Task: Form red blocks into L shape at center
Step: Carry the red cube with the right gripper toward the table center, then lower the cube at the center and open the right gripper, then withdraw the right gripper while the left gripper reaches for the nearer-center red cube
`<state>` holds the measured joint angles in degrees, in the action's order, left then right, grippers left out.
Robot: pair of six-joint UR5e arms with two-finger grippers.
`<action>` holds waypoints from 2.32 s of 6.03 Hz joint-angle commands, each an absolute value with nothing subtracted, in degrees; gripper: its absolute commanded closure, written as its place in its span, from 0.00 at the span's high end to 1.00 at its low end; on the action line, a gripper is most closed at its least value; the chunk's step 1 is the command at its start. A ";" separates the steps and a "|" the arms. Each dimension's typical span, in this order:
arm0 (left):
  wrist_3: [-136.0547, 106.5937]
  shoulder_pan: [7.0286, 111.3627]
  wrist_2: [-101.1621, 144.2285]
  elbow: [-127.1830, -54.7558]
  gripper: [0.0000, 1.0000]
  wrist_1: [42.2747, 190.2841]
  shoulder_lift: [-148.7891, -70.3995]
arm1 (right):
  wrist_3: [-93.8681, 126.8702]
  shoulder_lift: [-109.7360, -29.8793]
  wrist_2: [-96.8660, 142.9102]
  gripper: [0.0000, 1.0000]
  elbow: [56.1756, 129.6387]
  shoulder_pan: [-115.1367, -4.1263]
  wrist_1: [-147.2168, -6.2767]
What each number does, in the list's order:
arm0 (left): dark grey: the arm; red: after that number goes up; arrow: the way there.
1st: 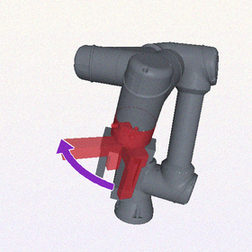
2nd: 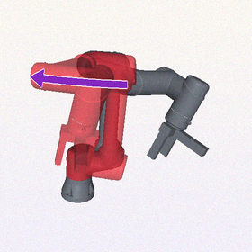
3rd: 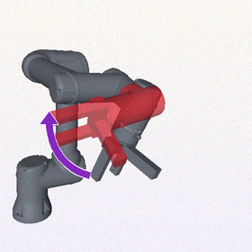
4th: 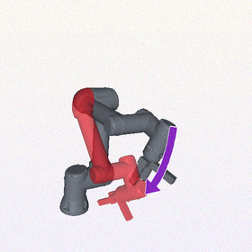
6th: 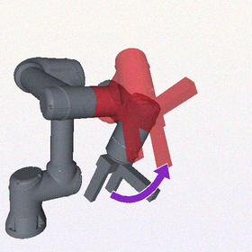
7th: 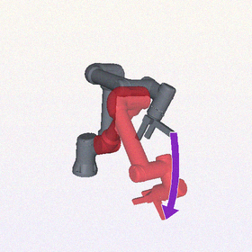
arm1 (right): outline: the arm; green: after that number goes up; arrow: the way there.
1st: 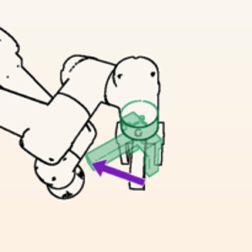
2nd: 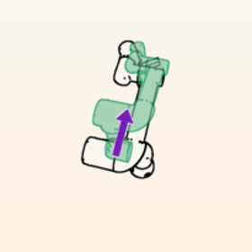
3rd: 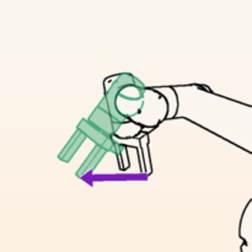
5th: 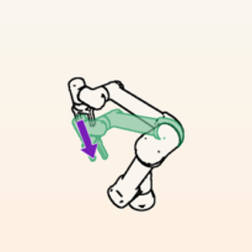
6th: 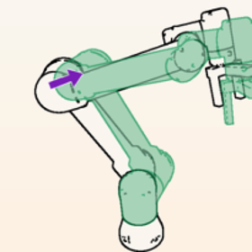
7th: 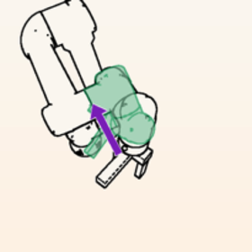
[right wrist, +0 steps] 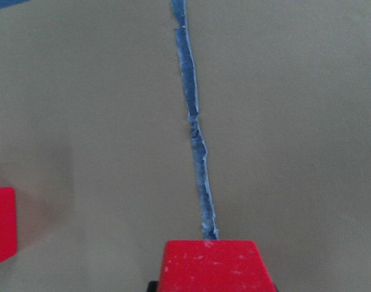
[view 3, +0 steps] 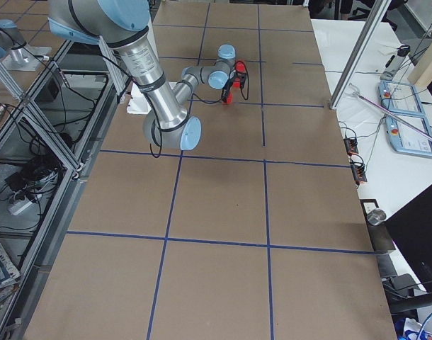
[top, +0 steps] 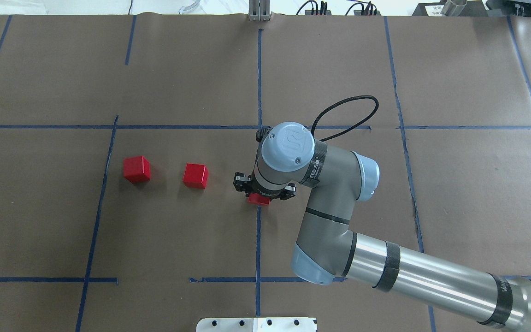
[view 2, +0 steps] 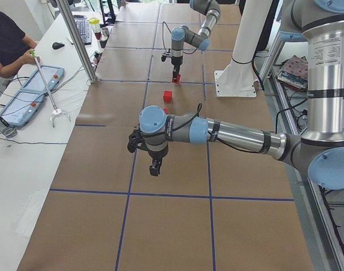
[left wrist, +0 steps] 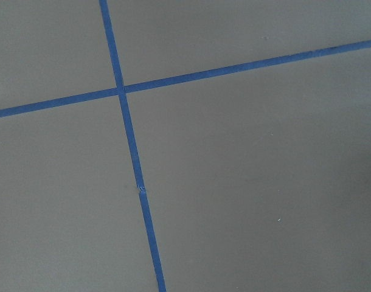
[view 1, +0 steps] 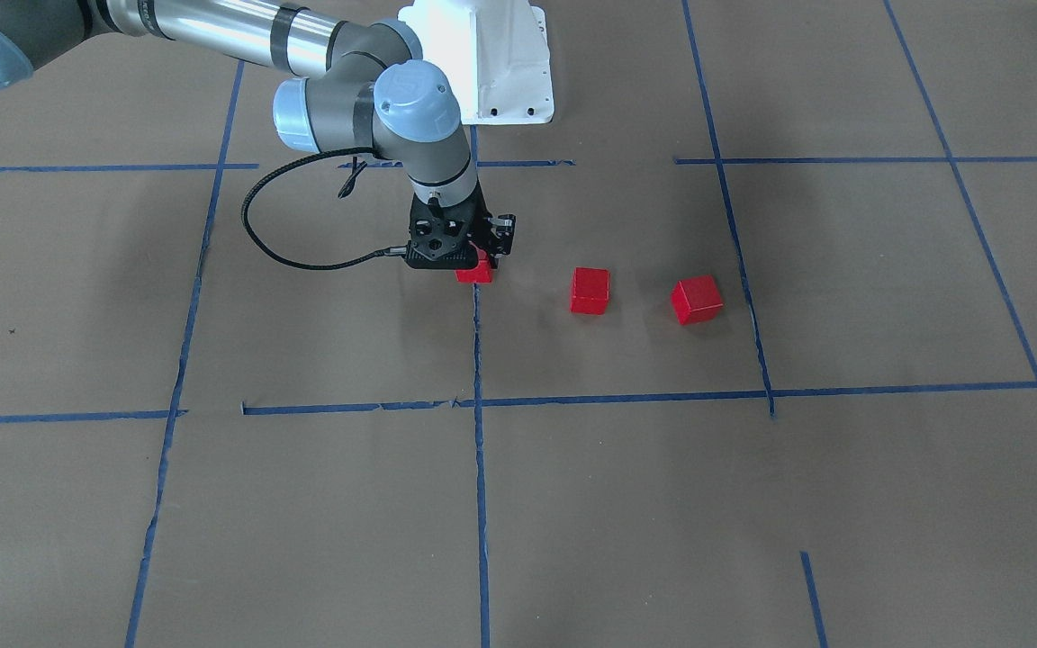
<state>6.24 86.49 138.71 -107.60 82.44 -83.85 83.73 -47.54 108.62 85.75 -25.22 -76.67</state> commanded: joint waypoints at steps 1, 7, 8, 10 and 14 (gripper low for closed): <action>6.24 86.48 138.69 -107.58 1.00 82.44 -83.85 | 83.41 -47.64 106.20 1.00 85.78 -24.53 -76.73; -4.32 79.50 139.31 -108.01 1.00 87.85 -87.95 | 80.70 -49.56 112.37 1.00 99.80 -31.79 -84.69; -13.09 75.10 139.31 -108.19 1.00 93.98 -89.46 | 80.51 -52.62 115.37 1.00 103.06 -34.69 -84.64; -39.39 61.34 138.26 -107.93 1.00 110.30 -92.27 | 76.03 -60.00 120.21 1.00 110.71 -38.48 -84.64; -53.44 38.38 121.02 -102.40 1.00 101.92 -115.36 | 76.03 -66.61 120.50 1.00 115.92 -38.93 -84.46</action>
<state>-52.62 43.65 127.45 -103.44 106.45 -110.53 76.03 -65.21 120.48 115.13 -38.74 -84.38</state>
